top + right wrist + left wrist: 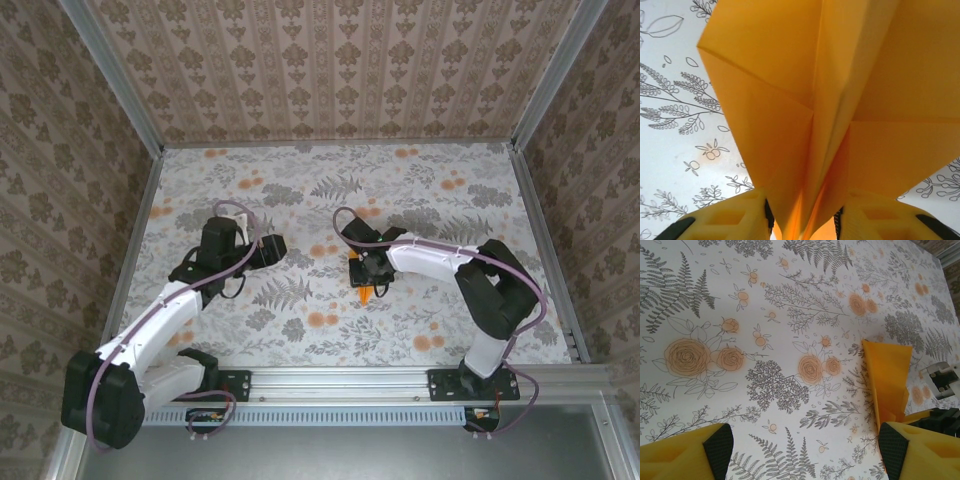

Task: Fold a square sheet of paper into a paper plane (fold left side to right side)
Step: Move the paper plane to the center of the table.

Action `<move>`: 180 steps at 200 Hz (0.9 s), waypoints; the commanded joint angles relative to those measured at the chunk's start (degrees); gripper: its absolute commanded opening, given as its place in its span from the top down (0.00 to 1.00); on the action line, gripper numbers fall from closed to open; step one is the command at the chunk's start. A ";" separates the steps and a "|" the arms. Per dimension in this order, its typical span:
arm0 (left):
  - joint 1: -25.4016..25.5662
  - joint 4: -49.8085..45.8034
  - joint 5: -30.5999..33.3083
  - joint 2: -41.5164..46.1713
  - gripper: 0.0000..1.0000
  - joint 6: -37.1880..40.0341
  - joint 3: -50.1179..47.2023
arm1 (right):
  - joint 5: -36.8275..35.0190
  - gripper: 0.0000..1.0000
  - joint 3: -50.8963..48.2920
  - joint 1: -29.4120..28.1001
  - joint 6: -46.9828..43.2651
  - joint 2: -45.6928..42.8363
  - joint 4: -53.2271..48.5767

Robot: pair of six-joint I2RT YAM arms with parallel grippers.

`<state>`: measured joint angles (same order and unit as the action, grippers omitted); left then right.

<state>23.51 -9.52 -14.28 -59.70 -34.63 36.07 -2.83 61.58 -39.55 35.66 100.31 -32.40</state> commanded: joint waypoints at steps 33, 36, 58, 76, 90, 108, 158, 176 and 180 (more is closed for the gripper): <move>-1.18 -3.84 -0.63 0.99 0.20 2.36 2.84 | -1.45 0.91 4.55 1.44 -1.76 1.74 -2.16; -1.25 -4.06 -0.73 0.99 0.20 2.55 3.00 | -1.54 0.93 4.98 1.57 -1.96 1.66 -2.49; -1.53 -4.89 -1.25 0.94 0.20 3.85 4.57 | -0.92 0.96 8.60 4.09 -3.82 2.37 -4.95; -1.66 -4.85 -1.61 0.90 0.19 5.17 5.45 | -0.42 0.96 12.37 6.70 -5.93 4.51 -6.99; -1.71 -4.50 -2.09 0.90 0.18 6.14 5.80 | -0.16 0.96 16.10 8.80 -7.26 7.17 -8.98; -1.80 -3.93 -2.85 0.90 0.15 7.03 6.15 | 0.06 0.97 20.84 11.20 -8.47 11.00 -11.23; -2.00 -4.80 -2.50 0.82 0.11 7.60 6.29 | -0.69 0.95 30.12 14.93 -8.97 18.30 -15.16; -2.00 -5.31 -2.50 0.73 0.11 7.81 6.46 | -0.76 0.94 32.03 15.29 -9.33 20.53 -15.99; -2.03 -5.33 -2.51 0.68 0.11 7.80 6.50 | -0.82 0.94 32.29 15.29 -9.42 20.96 -16.01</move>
<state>22.02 -13.78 -16.25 -59.70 -28.62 40.71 -2.76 90.65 -24.34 27.90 118.32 -44.16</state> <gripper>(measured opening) 0.886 0.057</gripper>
